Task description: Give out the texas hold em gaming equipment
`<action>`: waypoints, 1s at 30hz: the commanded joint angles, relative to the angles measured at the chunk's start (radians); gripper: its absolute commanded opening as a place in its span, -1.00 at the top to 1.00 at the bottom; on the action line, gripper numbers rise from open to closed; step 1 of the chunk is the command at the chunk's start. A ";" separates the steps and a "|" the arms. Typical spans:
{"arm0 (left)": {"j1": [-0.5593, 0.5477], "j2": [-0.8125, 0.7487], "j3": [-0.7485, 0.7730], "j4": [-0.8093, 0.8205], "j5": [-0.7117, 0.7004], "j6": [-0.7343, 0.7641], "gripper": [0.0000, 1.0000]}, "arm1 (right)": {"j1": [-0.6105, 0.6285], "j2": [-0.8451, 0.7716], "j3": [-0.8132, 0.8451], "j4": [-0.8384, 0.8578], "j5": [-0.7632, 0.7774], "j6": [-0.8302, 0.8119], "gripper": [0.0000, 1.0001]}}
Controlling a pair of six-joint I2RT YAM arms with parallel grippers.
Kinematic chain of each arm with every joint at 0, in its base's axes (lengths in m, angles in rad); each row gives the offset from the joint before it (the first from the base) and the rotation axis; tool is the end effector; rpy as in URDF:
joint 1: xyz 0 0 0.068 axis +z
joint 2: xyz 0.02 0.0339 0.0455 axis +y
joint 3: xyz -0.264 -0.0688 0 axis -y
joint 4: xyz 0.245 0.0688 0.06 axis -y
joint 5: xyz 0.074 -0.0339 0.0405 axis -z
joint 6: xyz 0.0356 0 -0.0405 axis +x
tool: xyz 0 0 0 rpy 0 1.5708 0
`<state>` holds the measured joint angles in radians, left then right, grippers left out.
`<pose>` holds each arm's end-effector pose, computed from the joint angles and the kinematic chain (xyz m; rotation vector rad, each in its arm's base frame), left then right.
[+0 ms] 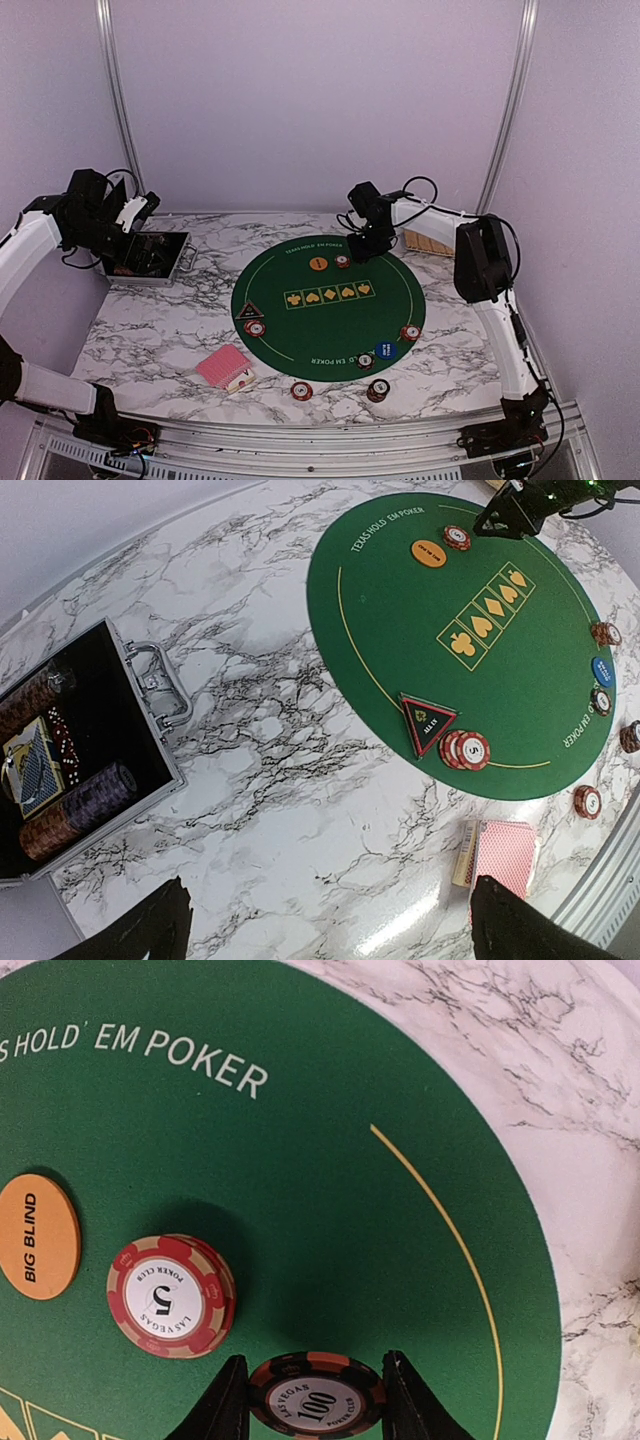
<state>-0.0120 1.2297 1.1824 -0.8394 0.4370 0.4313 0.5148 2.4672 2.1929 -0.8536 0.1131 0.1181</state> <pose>0.2462 -0.0180 0.3283 0.7031 2.2686 -0.3388 0.4591 0.2551 0.1709 -0.4957 2.6401 0.0437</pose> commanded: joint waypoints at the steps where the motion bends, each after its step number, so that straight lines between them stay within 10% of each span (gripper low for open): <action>1: 0.004 -0.002 0.004 -0.021 0.006 0.009 -0.98 | 0.001 0.030 0.005 0.038 -0.009 -0.009 0.45; 18: 0.004 -0.005 0.002 -0.021 0.005 0.011 -0.98 | -0.010 0.038 0.009 0.028 -0.010 -0.017 -0.13; 30: 0.004 -0.015 0.002 -0.021 0.011 0.009 -0.98 | -0.006 -0.127 -0.005 0.002 0.006 -0.024 -0.09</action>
<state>-0.0120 1.2297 1.1824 -0.8394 0.4370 0.4320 0.5072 2.4836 2.1948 -0.8440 0.1051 0.0998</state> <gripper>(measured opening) 0.990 0.556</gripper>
